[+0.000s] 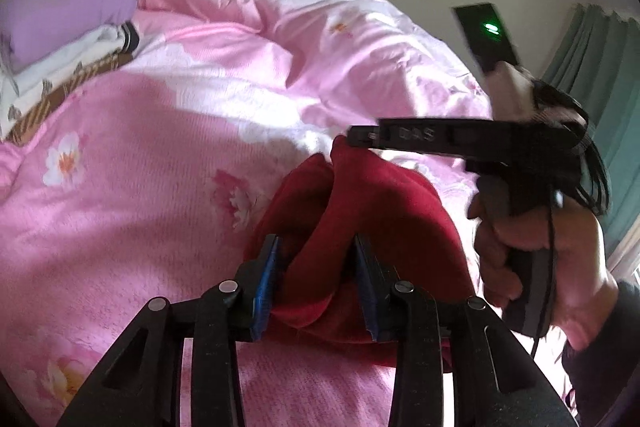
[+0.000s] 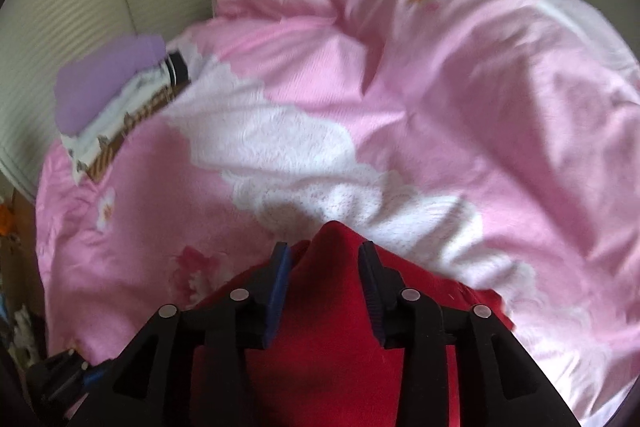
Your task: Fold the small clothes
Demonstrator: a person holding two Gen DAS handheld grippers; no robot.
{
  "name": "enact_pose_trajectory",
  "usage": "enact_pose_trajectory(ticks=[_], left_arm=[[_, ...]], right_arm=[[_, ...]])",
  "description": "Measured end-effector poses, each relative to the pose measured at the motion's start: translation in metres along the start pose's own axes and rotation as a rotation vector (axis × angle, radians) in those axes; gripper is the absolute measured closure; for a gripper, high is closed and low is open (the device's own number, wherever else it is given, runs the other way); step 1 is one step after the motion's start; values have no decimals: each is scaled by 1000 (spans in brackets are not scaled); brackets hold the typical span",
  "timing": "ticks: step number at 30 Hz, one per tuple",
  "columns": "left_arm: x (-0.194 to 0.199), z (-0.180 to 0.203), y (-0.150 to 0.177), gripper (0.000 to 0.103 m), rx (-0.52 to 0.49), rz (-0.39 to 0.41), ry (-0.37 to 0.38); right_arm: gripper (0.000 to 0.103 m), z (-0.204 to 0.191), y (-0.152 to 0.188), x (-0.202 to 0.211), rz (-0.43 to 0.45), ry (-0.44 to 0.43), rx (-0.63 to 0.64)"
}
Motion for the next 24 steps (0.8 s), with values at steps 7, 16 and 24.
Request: enact_pose_trajectory(ticks=[7,16,24], left_arm=[[18,11,-20,65,-86,66,13],[4,28,-24,60,-221,65,91],[-26,18,-9,56,-243,-12,58]], right_arm=[[66,23,24,74,170,67,-114],[59,27,82,107,294,175,-241],[59,26,106,85,275,178,-290]])
Point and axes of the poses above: each gripper's, at about its wrist camera, not at the fingertips, and x roughly against the way its jaws point, z to its right, y to its underside, the point moved 8 cm from there along -x, roughly the way its jaws point, and after that the axes turned 8 degrees about -x, right-handed, at the moved point
